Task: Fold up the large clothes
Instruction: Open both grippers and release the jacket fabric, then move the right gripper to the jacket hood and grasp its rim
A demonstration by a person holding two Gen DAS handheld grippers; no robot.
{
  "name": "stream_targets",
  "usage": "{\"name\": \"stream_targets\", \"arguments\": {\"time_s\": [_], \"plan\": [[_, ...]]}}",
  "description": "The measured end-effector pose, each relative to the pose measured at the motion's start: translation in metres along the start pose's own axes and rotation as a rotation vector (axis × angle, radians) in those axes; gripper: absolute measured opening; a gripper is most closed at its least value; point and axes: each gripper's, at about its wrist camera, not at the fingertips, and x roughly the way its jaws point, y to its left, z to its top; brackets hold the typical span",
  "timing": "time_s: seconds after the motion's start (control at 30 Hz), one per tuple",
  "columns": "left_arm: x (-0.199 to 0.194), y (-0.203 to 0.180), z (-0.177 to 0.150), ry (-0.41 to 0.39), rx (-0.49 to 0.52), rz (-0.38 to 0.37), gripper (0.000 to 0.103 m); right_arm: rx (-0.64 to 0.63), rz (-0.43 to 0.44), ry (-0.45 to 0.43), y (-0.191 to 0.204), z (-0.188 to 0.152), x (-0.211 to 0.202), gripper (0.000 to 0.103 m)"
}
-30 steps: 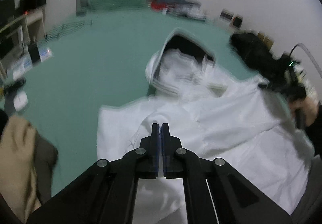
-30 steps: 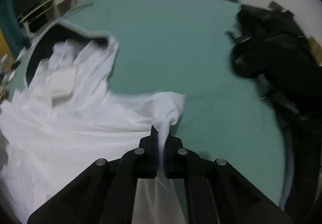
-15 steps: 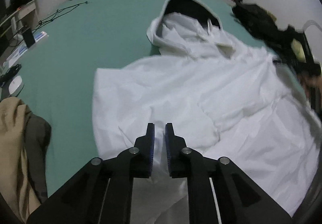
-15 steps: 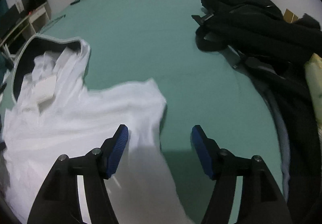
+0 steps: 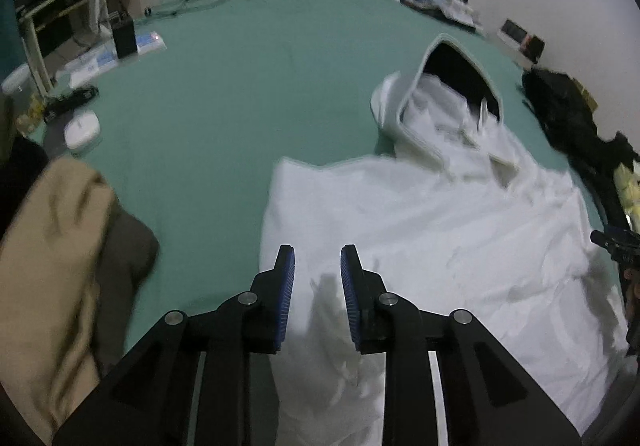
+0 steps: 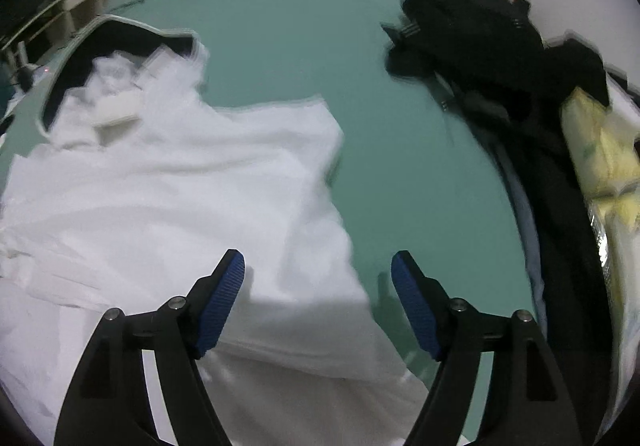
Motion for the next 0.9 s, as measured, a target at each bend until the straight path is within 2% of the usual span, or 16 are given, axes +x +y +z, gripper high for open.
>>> {"name": "stream_targets", "arguments": {"time_s": [0.17,0.33,0.43,0.5,0.6,0.73,0.77,0.83,0.9], "plan": [[-0.009,0.008,0.025,-0.042,-0.009,0.027,0.026,-0.153,0.014,-0.071,0.044,0.037,-0.005,0.076],[0.003,0.021,0.04,-0.033,-0.01,0.04,0.026,-0.288,0.033,-0.135,0.096,0.092,0.012,0.076],[0.009,0.036,0.041,-0.046,-0.008,0.09,0.026,-0.396,0.024,-0.177,0.138,0.122,0.02,0.075],[0.014,0.047,0.041,-0.027,-0.028,0.115,0.026,-0.47,0.024,-0.197,0.165,0.143,0.028,0.075],[0.018,0.064,0.04,-0.023,-0.076,0.085,0.026,-0.583,0.001,-0.218,0.207,0.174,0.045,0.075],[0.028,0.082,0.041,0.012,-0.107,0.108,0.026,-0.686,-0.041,-0.19,0.242,0.197,0.072,0.075],[0.03,0.086,0.043,0.026,-0.115,0.114,0.026,-0.707,-0.054,-0.195,0.249,0.202,0.079,0.075],[0.028,0.091,0.045,0.006,-0.123,0.112,0.026,-0.734,-0.086,-0.216,0.256,0.208,0.089,0.075],[0.028,0.09,0.046,0.006,-0.103,0.145,0.026,-0.755,-0.128,-0.231,0.259,0.213,0.098,0.075]]}}
